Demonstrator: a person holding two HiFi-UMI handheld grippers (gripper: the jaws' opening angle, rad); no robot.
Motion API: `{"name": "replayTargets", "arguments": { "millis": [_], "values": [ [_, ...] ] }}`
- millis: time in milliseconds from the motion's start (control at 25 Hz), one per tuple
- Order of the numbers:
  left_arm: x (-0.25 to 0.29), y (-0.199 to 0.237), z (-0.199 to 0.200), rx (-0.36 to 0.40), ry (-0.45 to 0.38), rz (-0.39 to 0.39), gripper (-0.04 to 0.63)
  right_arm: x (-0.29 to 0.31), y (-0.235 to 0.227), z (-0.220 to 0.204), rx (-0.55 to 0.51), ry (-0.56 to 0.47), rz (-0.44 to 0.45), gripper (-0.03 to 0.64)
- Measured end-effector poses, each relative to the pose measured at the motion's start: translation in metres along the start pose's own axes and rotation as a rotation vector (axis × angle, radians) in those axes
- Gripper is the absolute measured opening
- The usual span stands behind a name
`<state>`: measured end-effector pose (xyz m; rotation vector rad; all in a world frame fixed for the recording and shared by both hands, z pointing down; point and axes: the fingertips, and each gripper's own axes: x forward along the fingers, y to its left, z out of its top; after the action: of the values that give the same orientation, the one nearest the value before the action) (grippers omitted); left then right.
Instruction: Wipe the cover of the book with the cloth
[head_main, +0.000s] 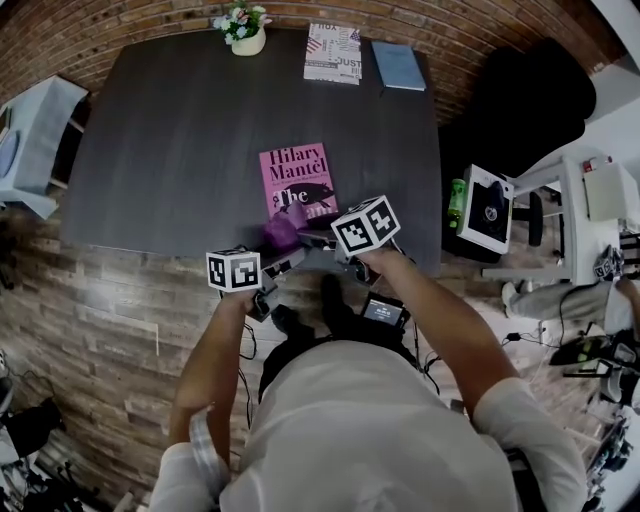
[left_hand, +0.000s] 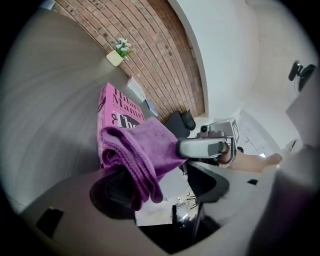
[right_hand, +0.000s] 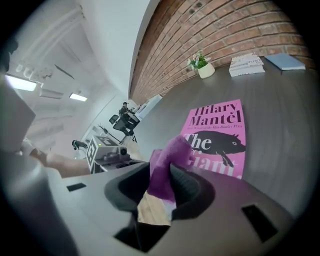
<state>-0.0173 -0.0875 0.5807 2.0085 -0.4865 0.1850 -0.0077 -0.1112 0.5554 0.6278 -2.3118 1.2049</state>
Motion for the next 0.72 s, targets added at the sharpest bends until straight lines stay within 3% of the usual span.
{"name": "replayTargets", "arguments": {
  "millis": [80, 200, 280, 440, 720],
  "values": [
    [-0.005, -0.003, 0.000, -0.018, -0.026, -0.036, 0.321, 0.001, 0.003, -0.002, -0.049, 0.020, -0.002, 0.142],
    [-0.008, -0.007, -0.006, -0.041, -0.039, -0.098, 0.324, 0.000, 0.005, -0.004, -0.157, 0.048, -0.013, 0.235],
    [-0.009, -0.007, -0.009, -0.060, -0.043, -0.127, 0.327, 0.000, 0.009, -0.002, -0.191, 0.059, 0.013, 0.252],
    [-0.010, -0.025, -0.004, -0.117, -0.069, -0.239, 0.334, -0.004, 0.017, 0.002, -0.201, 0.060, 0.088, 0.273],
    [-0.013, -0.027, -0.006, -0.172, -0.056, -0.308, 0.334, -0.012, 0.022, -0.004, -0.167, 0.084, 0.202, 0.309]
  ]
}}
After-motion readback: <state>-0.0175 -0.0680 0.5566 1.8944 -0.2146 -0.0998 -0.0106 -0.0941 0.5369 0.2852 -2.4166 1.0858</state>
